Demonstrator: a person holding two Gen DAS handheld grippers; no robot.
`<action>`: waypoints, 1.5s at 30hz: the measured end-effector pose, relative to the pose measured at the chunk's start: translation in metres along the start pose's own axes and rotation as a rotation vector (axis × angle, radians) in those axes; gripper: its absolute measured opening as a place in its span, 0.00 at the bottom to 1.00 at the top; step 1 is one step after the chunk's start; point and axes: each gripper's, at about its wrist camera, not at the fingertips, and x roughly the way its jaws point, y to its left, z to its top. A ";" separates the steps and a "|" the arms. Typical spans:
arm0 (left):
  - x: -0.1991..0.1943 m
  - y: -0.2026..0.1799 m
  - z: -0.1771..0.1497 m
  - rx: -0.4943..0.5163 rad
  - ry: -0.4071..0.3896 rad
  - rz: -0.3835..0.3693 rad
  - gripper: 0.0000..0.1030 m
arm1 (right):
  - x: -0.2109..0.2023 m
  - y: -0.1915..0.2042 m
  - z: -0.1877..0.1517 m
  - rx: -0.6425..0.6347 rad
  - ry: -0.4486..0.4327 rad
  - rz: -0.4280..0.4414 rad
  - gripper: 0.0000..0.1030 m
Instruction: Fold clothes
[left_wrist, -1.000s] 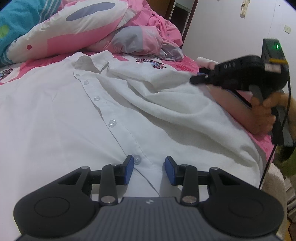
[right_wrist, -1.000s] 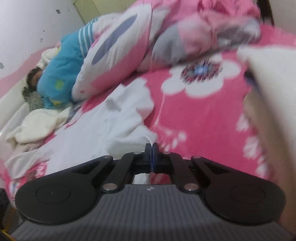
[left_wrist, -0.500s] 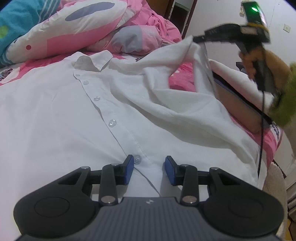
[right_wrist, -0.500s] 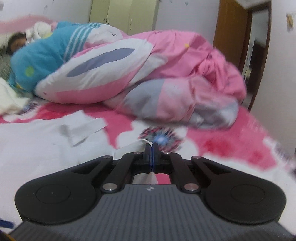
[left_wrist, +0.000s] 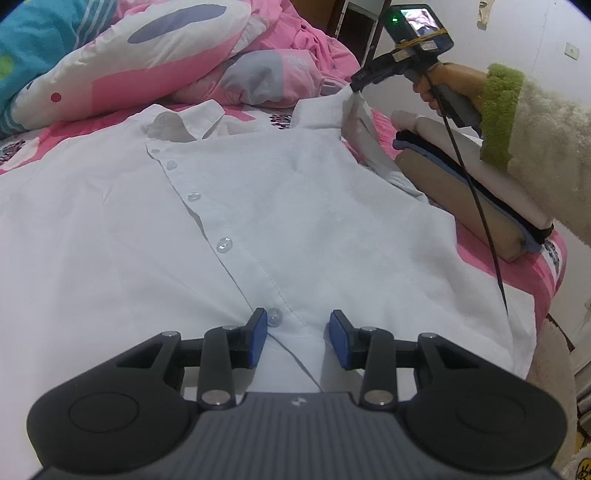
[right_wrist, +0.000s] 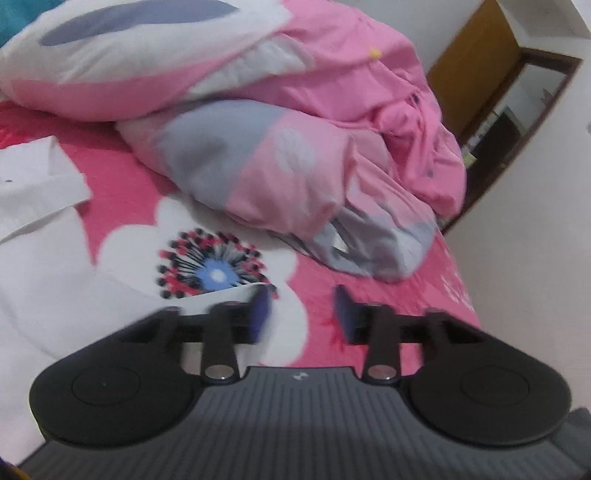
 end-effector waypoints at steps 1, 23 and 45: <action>0.000 0.001 0.000 -0.002 0.001 -0.002 0.37 | -0.007 -0.011 -0.002 0.066 -0.011 0.019 0.49; -0.002 0.008 -0.003 -0.011 -0.022 -0.043 0.37 | -0.090 0.061 -0.114 0.164 0.365 0.269 0.47; -0.002 0.009 -0.002 -0.035 -0.018 -0.036 0.37 | -0.095 -0.067 0.023 0.070 -0.042 -0.114 0.03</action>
